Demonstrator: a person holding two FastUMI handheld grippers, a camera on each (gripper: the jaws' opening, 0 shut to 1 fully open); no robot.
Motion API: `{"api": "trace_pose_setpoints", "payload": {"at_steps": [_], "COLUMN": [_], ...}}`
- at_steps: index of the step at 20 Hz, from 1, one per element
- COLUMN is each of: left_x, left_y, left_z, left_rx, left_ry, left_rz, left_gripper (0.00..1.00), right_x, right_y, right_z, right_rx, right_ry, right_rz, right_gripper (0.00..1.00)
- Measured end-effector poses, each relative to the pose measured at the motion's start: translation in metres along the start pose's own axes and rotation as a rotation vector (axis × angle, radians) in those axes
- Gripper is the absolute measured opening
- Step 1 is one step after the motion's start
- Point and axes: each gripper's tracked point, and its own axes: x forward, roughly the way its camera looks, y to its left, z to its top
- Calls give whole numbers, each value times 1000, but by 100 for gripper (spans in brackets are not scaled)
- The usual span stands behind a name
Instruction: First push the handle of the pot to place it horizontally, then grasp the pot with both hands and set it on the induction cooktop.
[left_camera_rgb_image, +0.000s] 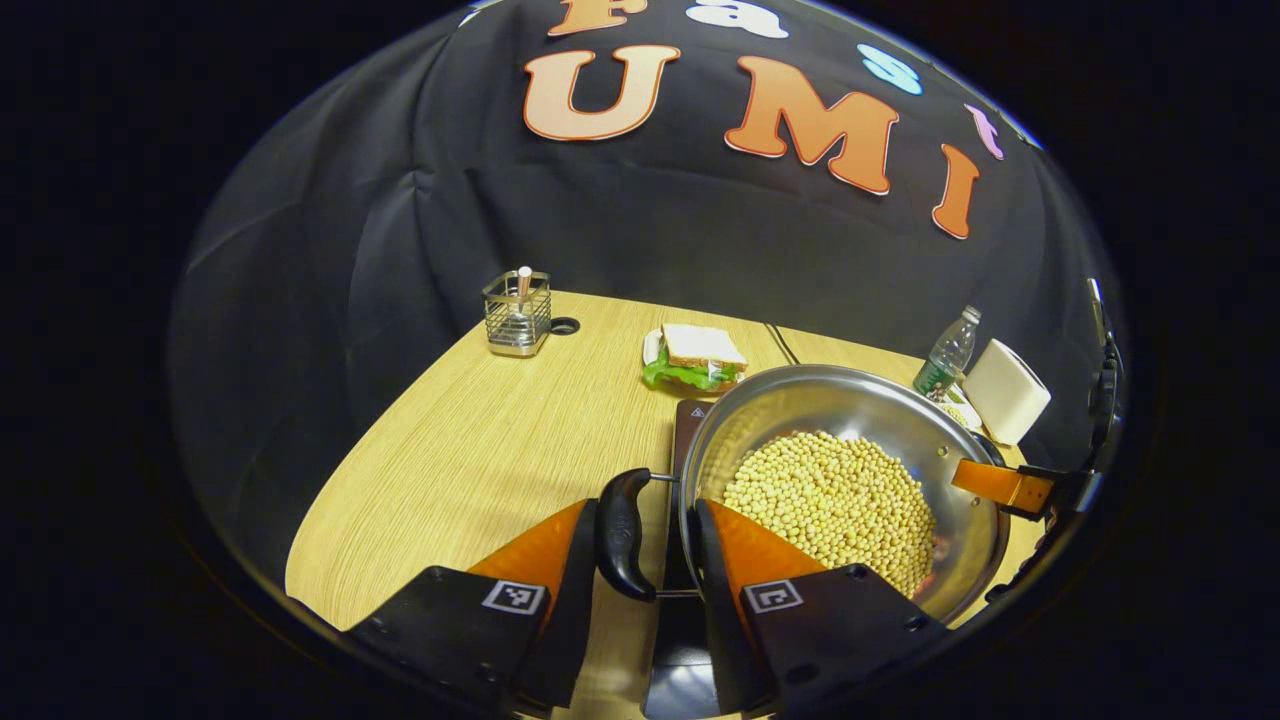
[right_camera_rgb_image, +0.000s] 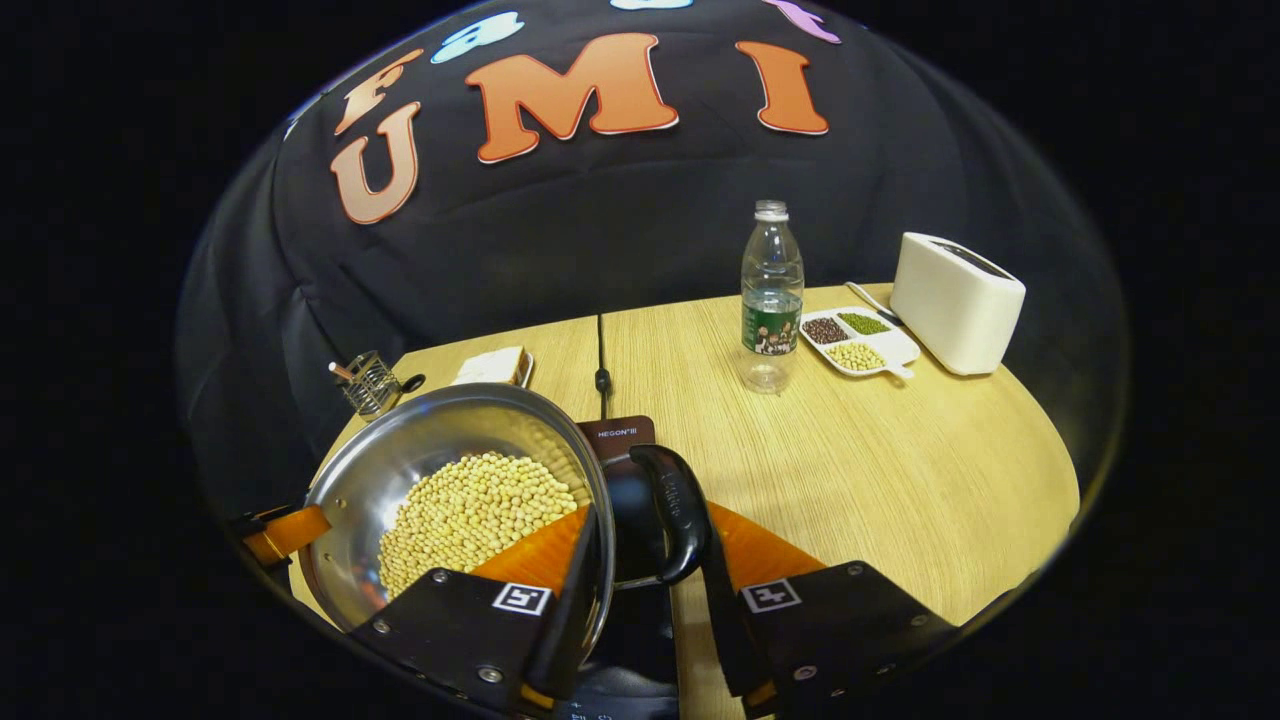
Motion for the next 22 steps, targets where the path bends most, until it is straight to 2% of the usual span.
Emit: {"api": "trace_pose_setpoints", "payload": {"at_steps": [1, 2, 3, 5, 6, 7, 8, 12, 16, 19, 22], "left_x": [-1, -2, -5, -15, -23, -33, -44, -104, -167, -212, -256], "left_y": [0, -1, -3, -10, -12, -15, -21, -40, -42, -35, -31], "left_z": [4, 3, 4, 22, 34, 48, 60, 112, 157, 178, 201], "left_rx": [7, 5, 2, 5, 15, 32, 49, 67, 57, 54, 57], "left_ry": [-14, -5, -11, -74, -113, -155, -199, -364, -518, -592, -658], "left_rz": [7, 12, 3, -5, 0, 3, 2, -8, 1, 29, 9], "left_gripper": [57, 63, 65, 70, 81, 92, 98, 98, 98, 99, 99], "right_x": [-1, -3, -8, -22, -30, -36, -44, -79, -136, -184, -229], "right_y": [-2, 0, -1, -1, -3, -6, -11, -29, -64, -88, -119], "right_z": [0, 8, 20, 32, 39, 47, 56, 87, 131, 154, 175], "right_rx": [8, 12, 11, -21, -39, -50, -54, -57, -113, -135, -149], "right_ry": [-1, -32, -73, -95, -116, -139, -166, -254, -409, -486, -561], "right_rz": [3, 10, 18, 36, 39, 35, 30, 35, 5, 3, -17], "right_gripper": [57, 62, 63, 77, 90, 93, 94, 94, 94, 94, 94]}}
